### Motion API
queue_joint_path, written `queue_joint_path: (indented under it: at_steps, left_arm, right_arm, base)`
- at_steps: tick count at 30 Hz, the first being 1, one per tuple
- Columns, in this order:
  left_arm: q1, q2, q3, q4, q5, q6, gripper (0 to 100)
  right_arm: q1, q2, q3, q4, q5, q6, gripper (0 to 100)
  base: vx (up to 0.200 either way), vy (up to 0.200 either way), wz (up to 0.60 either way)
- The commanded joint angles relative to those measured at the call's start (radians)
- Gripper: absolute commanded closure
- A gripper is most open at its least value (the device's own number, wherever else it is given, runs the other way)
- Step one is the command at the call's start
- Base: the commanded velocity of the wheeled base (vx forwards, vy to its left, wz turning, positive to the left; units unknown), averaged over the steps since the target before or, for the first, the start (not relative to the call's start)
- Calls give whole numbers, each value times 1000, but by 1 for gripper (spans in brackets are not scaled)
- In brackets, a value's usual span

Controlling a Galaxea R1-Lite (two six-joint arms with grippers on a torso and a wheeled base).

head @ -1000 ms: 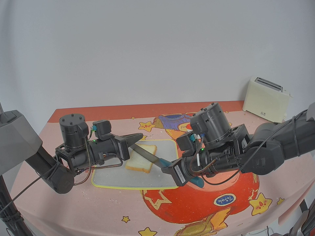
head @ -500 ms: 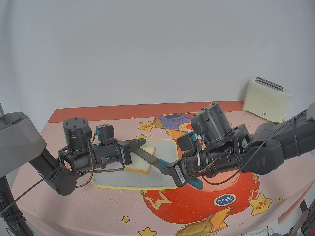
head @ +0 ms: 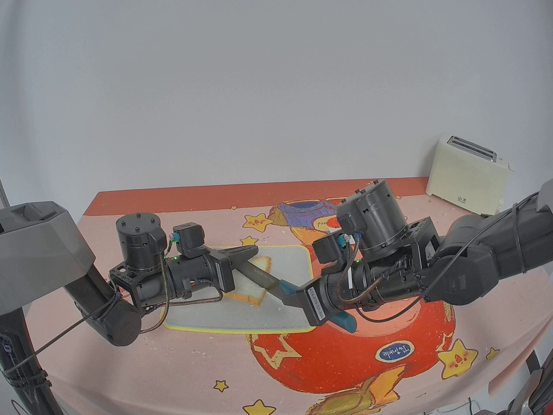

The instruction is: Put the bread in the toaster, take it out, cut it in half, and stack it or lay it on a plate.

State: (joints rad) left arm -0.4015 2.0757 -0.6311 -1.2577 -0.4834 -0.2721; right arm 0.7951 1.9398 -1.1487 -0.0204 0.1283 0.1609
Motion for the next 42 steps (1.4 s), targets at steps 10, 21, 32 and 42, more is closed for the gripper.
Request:
queue_joint_path:
  at_steps: [10,21,32,42]
  left_arm:
    - [0,10,-2,-6,0,-1,100]
    - [-17,1,-9,-6,-1,-2,100]
    - [-16,6,-12,-6,-1,-4,100]
    - [-13,20,-18,-8,0,-4,100]
  right_arm:
    - [-7,19,0,-6,4,31,100]
    - [-14,25,3,-4,4,31,100]
    - [-20,27,12,-7,4,31,100]
    - [-20,13,-23,2,4,31,100]
  base:
    - [0,0,0]
    - [0,0,0]
    - [0,0,0]
    - [0,0,0]
